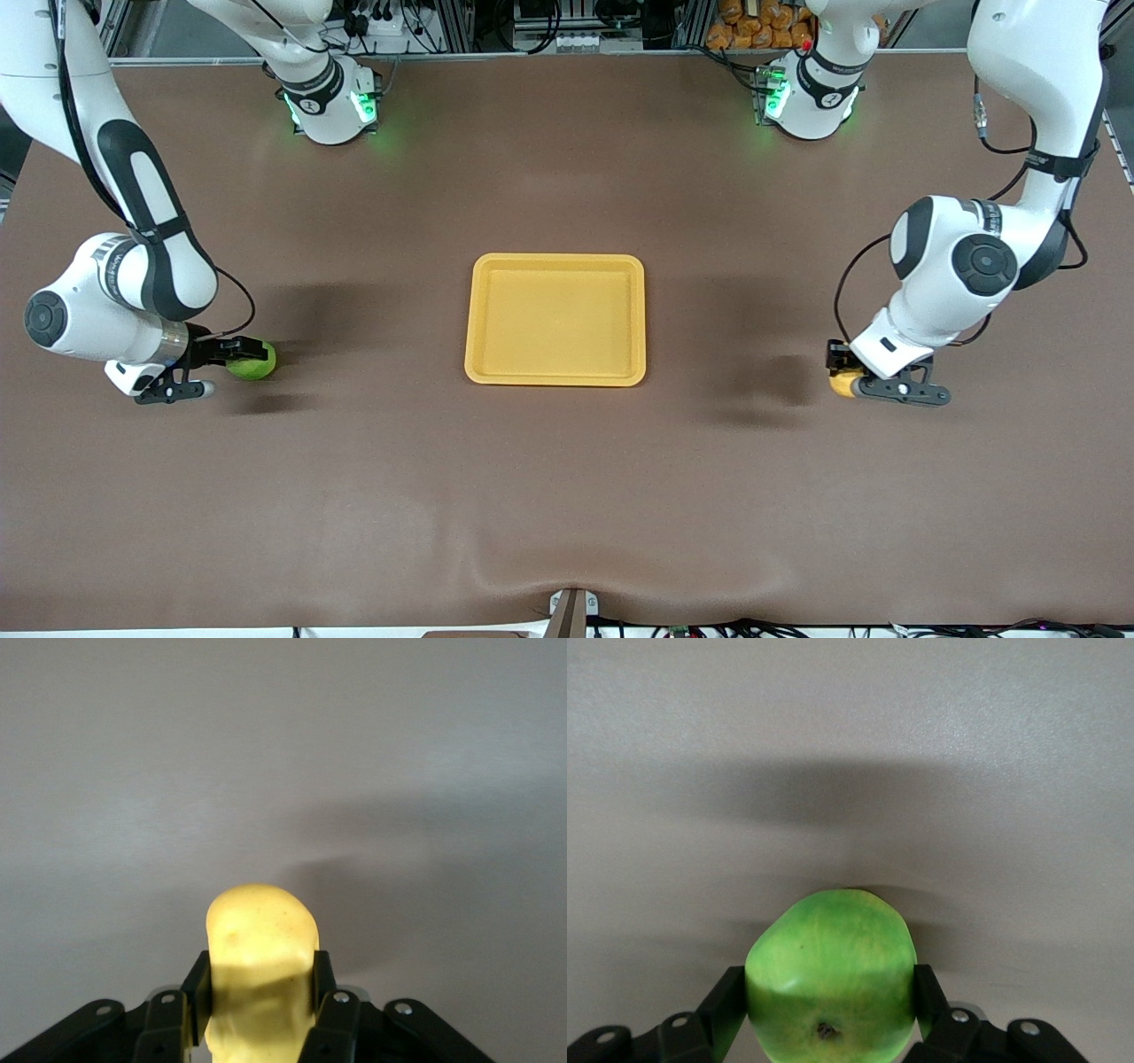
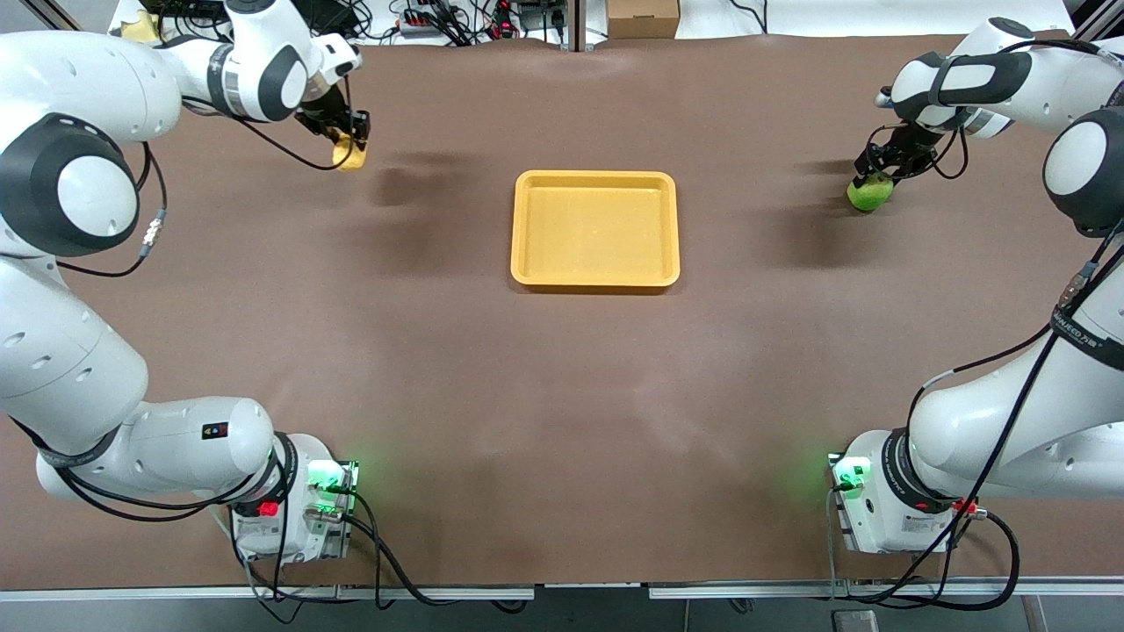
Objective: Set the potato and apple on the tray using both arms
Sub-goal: 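Carry the potato with the left gripper while the right gripper lifts the apple, then lower the potato onto the tray and open the left gripper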
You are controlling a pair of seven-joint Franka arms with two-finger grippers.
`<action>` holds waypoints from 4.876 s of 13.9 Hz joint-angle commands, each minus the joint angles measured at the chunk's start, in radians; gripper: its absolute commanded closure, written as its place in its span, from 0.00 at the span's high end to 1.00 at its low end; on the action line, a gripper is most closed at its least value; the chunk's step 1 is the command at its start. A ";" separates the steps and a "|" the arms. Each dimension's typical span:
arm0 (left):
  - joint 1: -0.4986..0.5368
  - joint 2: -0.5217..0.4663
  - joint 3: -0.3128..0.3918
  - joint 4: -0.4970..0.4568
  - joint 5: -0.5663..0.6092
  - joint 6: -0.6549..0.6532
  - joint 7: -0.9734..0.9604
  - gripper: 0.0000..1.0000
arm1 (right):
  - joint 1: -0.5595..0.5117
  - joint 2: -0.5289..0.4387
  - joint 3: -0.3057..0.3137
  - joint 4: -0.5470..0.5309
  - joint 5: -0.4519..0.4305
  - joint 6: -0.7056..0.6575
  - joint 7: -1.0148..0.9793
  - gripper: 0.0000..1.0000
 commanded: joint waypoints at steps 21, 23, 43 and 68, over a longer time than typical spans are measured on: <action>-0.288 0.147 -0.186 0.271 0.032 -0.143 -0.477 0.00 | 0.209 -0.130 0.024 0.078 0.055 -0.120 -0.002 0.00; -0.320 0.182 -0.186 0.300 0.085 -0.143 -0.484 0.00 | 0.237 -0.128 0.024 0.078 0.102 -0.108 0.001 0.00; -0.507 0.393 -0.100 0.413 0.299 -0.141 -0.773 0.00 | 0.437 -0.157 0.023 0.032 0.130 -0.106 0.327 0.00; -0.315 0.138 -0.115 0.435 0.130 -0.350 -0.598 1.00 | 0.770 0.001 0.021 0.052 0.128 0.122 0.789 0.00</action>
